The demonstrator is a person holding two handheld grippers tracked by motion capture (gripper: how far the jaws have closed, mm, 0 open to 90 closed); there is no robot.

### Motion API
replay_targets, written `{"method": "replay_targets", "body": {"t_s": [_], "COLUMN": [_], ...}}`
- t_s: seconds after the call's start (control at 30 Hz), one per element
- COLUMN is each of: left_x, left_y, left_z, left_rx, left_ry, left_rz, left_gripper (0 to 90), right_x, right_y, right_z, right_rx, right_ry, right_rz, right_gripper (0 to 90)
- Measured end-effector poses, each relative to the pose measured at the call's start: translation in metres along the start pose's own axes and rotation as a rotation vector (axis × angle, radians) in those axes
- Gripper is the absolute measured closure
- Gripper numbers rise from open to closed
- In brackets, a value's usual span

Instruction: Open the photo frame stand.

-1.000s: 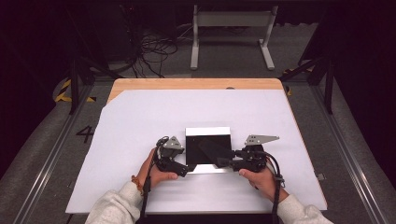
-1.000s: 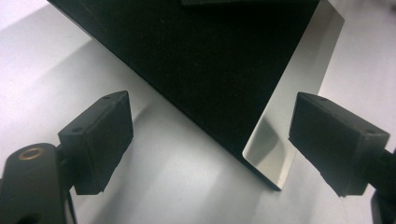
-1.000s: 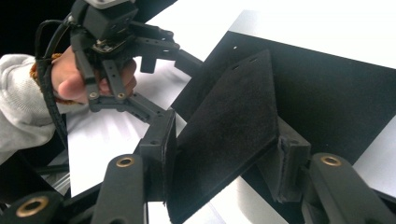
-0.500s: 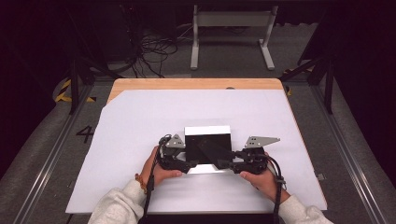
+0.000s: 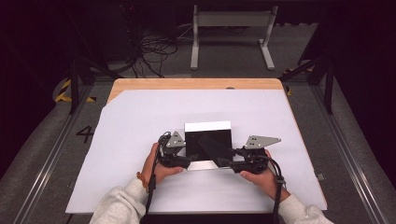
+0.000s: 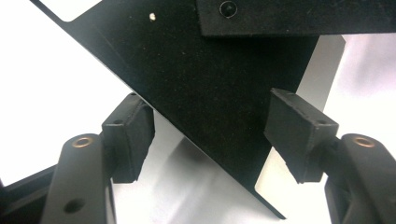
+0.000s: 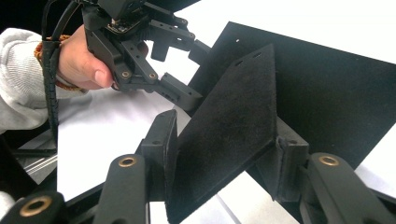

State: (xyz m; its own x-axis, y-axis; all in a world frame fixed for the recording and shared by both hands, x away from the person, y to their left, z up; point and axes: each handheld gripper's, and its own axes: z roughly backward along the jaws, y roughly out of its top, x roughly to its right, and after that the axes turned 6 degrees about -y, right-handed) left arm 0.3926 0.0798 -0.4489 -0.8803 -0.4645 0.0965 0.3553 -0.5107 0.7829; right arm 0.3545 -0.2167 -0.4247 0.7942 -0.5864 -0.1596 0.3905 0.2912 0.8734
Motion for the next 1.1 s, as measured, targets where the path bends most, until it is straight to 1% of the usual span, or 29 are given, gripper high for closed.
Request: {"method": "replay_targets", "body": {"t_s": [0.07, 0.17, 0.23, 0.27, 0.33, 0.37, 0.43, 0.63, 0.73, 0.77, 0.97, 1.1], "left_x": [-0.002, -0.003, -0.003, -0.003, -0.003, -0.004, -0.003, -0.003, -0.004, -0.004, -0.004, -0.004], "left_y": [0.000, 0.000, 0.001, 0.001, 0.001, 0.002, 0.002, 0.004, 0.006, 0.006, 0.007, 0.007], "left_z": [0.001, 0.001, 0.003, 0.004, 0.006, 0.007, 0.007, 0.011, 0.012, 0.013, 0.015, 0.016], "left_rx": [0.005, 0.007, 0.017, 0.020, 0.030, 0.032, 0.034, 0.044, 0.056, 0.060, 0.071, 0.080], "left_ry": [-0.004, -0.003, 0.002, 0.009, 0.011, 0.015, 0.020, 0.052, 0.061, 0.066, 0.075, 0.072], "left_rz": [0.003, -0.008, -0.010, -0.017, -0.013, -0.021, -0.022, -0.051, -0.054, -0.060, -0.066, -0.064], "left_gripper": [38.3, 38.8, 40.2, 41.5, 44.4, 45.4, 46.4, 50.3, 52.5, 53.3, 55.8, 57.9], "right_x": [0.002, 0.003, 0.004, 0.004, 0.004, 0.004, 0.004, 0.004, 0.004, 0.004, 0.003, 0.002], "right_y": [0.000, 0.001, 0.001, 0.001, 0.001, 0.001, 0.001, 0.000, 0.000, 0.000, -0.001, -0.002], "right_z": [0.000, 0.000, 0.000, 0.000, 0.000, 0.000, 0.000, 0.001, 0.000, 0.000, 0.000, -0.001], "right_rx": [0.001, 0.001, 0.002, 0.004, 0.005, 0.006, 0.006, 0.008, 0.007, 0.007, 0.000, -0.007], "right_ry": [-0.009, -0.011, -0.014, -0.017, -0.020, -0.020, -0.024, -0.027, -0.029, -0.029, -0.033, -0.037], "right_rz": [0.001, 0.001, -0.001, -0.001, -0.001, -0.001, 0.000, 0.002, 0.009, 0.009, 0.017, 0.023], "right_gripper": [53.6, 54.2, 55.5, 56.2, 57.6, 57.9, 58.9, 61.3, 63.0, 63.7, 65.1, 65.8]}}
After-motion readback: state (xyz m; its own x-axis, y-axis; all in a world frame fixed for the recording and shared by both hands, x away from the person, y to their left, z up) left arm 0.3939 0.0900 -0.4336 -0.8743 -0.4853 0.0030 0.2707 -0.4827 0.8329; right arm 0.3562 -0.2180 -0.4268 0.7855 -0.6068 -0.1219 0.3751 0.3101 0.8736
